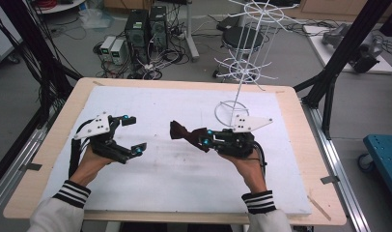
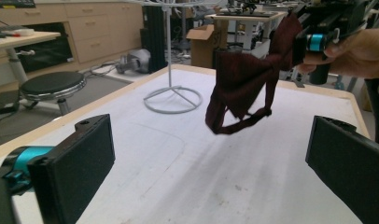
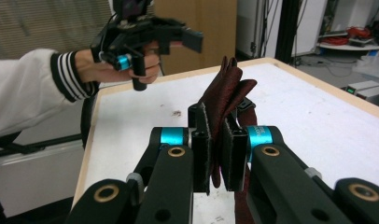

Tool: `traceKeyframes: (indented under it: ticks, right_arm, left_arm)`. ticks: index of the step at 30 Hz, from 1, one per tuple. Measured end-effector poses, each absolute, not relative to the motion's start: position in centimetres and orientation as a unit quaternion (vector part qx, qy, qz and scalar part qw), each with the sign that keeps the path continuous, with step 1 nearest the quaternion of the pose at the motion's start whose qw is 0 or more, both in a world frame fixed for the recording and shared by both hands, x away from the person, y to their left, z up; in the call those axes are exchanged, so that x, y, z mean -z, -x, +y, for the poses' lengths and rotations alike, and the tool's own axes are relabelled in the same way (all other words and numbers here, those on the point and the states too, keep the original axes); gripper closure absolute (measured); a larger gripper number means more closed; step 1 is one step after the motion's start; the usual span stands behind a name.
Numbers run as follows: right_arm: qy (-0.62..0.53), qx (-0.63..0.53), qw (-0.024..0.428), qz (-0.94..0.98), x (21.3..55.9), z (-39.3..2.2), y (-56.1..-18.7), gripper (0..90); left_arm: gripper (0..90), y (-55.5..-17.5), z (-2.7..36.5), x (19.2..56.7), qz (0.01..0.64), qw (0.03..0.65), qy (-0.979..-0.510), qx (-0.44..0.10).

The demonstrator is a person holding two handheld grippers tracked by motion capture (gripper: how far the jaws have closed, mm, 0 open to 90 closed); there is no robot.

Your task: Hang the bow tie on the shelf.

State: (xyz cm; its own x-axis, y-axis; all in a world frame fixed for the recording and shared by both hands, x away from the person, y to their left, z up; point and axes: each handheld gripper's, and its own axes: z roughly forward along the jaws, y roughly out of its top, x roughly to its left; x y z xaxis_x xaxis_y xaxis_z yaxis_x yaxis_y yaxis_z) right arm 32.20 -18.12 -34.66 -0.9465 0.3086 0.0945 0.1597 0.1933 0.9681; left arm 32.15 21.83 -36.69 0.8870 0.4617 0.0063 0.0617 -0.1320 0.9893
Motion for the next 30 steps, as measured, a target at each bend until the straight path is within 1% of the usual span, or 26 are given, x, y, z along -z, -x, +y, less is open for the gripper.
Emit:
traceKeyframes:
  ticks: [7,10,16,25,30]
  right_arm:
    - [-0.168,-0.62,0.074,0.763,34.3,-19.4,-32.2,84.9]
    - [-0.178,-0.622,0.082,0.758,33.9,-20.1,-32.3,85.0]
    - [-0.189,-0.626,0.096,0.751,33.2,-21.3,-32.4,85.0]
    - [-0.211,-0.623,0.115,0.744,32.1,-23.0,-33.0,84.9]
    - [-0.222,-0.622,0.125,0.741,31.4,-23.9,-33.4,84.9]
  left_arm:
    - [1.7,-30.9,24.3,38.2,0.198,0.628,-0.732,-0.172]
    - [1.7,-30.4,25.4,38.9,0.208,0.633,-0.724,-0.179]
    - [1.7,-29.7,27.2,40.0,0.229,0.631,-0.719,-0.181]
    - [1.7,-28.6,28.2,41.2,0.24,0.64,-0.7,-0.206]
    - [1.7,-27.9,28.3,42.1,0.235,0.647,-0.69,-0.224]
